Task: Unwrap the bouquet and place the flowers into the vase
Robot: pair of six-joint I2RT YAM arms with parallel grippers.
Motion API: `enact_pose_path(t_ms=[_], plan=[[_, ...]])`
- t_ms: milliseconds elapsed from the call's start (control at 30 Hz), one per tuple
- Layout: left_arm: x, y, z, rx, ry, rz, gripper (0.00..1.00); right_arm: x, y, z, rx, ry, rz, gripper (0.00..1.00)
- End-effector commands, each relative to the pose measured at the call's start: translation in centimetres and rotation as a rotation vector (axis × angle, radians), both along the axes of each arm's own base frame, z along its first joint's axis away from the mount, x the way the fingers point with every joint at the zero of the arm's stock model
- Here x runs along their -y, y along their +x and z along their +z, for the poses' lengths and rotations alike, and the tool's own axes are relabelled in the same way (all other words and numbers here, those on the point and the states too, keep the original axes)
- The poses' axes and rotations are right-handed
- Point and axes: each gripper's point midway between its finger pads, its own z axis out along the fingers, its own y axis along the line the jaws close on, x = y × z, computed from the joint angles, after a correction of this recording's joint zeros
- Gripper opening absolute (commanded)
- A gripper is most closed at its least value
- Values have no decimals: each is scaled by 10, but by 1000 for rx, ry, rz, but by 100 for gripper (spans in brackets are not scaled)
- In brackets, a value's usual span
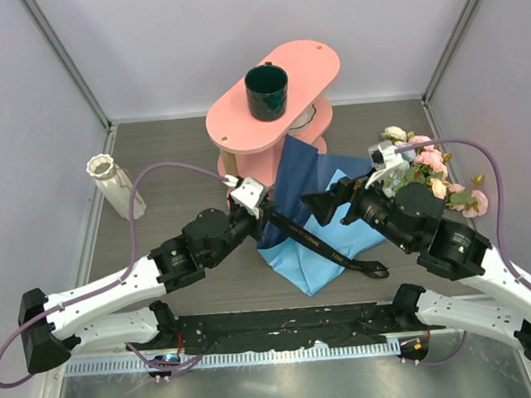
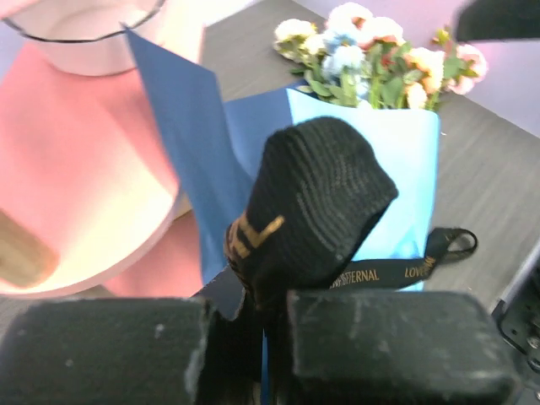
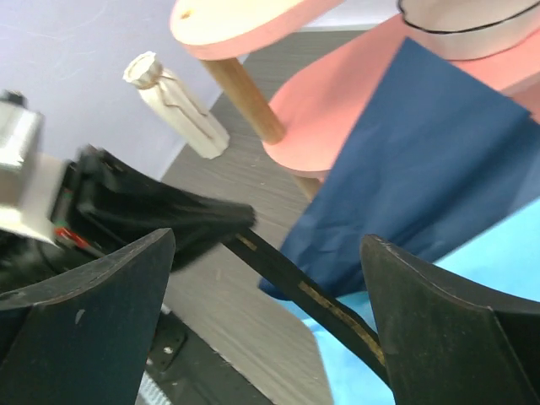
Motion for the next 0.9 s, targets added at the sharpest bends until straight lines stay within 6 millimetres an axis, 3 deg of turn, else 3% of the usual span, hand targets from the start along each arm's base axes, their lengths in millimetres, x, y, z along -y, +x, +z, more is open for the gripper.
enact_pose_path(t_ms=[0, 200, 367, 533, 667, 867], plan=[[-32, 16, 40, 72, -37, 151, 0, 23, 4, -27, 76, -95, -60, 99], [-45, 16, 54, 90, -71, 169, 0, -16, -6, -87, 79, -235, 156, 99], [-54, 15, 63, 100, -97, 179, 0, -36, 16, -135, 69, -375, 164, 97], [-61, 15, 66, 108, -100, 199, 0, -63, 10, -150, 92, -370, 271, 94], [-62, 14, 69, 110, -109, 193, 0, -70, 7, -171, 71, -408, 303, 91], [-64, 17, 71, 97, -125, 203, 0, -78, 13, -184, 100, -440, 228, 87]])
